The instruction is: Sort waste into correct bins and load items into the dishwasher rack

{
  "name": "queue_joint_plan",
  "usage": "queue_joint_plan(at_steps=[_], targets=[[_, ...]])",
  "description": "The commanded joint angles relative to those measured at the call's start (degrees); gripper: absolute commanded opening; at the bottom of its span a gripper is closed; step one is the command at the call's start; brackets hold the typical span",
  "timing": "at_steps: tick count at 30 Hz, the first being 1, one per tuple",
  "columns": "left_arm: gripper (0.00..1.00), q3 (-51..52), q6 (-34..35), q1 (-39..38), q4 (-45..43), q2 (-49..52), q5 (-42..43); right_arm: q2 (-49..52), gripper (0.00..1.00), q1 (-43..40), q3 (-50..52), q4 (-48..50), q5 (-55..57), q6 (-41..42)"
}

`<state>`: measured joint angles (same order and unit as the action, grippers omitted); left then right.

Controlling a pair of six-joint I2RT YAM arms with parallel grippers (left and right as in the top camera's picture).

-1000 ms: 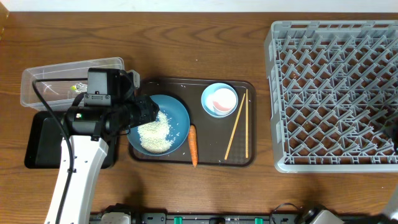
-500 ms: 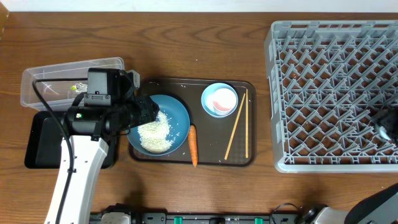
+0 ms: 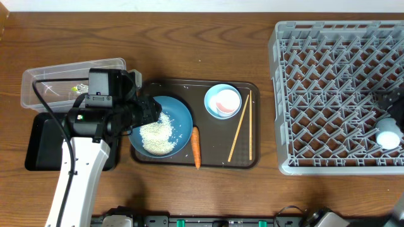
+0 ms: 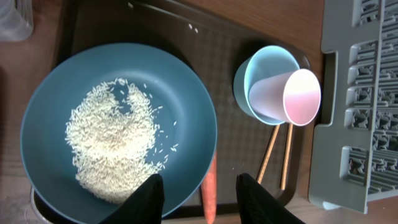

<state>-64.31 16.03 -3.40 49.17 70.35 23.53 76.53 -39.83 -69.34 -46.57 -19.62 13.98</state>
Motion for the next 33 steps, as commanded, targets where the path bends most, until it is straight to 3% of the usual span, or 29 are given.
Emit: queue_joint_plan(at_steps=[1, 9, 15, 25, 33], targets=[[0.39, -0.4, -1.0, -0.7, -1.3, 0.0, -0.8, -5.5, 0.92, 3.8, -1.6, -2.4, -7.4, -3.3], [0.40, -0.4, -1.0, -7.3, -9.4, 1.6, -0.7, -8.3, 0.97, 14.1, -1.2, -14.1, -7.4, -11.9], [0.44, -0.4, -1.0, -14.1, -18.5, 8.9, -0.7, -8.3, 0.99, 19.6, -0.9, -16.5, -7.4, -14.3], [0.48, -0.4, -0.7, -20.5, -31.5, 24.8, -0.7, -8.3, 0.99, 20.6, -0.9, -18.2, -7.1, -16.4], [0.48, -0.4, 1.0, -20.9, -35.5, 31.2, -0.6, -8.3, 0.99, 20.6, -0.9, -18.6, -6.3, -16.4]])
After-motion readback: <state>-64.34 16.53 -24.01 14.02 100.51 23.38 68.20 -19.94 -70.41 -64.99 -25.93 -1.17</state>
